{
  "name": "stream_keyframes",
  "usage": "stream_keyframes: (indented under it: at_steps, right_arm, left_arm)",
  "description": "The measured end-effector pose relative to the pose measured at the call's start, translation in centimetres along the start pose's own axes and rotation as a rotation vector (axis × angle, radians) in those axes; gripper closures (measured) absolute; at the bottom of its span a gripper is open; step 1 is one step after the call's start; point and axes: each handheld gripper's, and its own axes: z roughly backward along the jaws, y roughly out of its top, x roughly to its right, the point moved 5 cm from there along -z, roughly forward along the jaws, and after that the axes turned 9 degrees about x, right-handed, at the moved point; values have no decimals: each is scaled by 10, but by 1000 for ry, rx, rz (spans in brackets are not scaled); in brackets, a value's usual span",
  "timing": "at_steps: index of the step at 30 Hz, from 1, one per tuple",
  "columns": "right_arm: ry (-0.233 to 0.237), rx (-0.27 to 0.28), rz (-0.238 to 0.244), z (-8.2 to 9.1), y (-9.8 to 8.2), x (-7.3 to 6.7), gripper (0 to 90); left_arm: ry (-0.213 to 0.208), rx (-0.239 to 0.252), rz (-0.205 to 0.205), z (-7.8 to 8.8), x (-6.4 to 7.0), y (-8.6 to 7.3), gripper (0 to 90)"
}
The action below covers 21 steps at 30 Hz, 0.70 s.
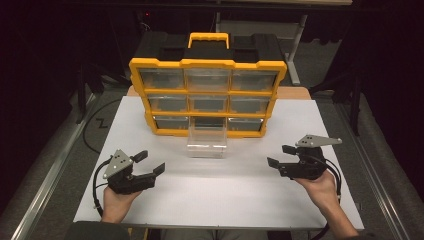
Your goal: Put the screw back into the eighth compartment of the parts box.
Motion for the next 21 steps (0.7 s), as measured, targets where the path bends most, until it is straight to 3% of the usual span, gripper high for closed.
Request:
stream_keyframes:
  at_steps: [21]
  right_arm:
    - [-81, 88, -42, 23, -33, 14, 238]
  left_arm:
    - [1, -6, 4, -1, 0, -1, 234]
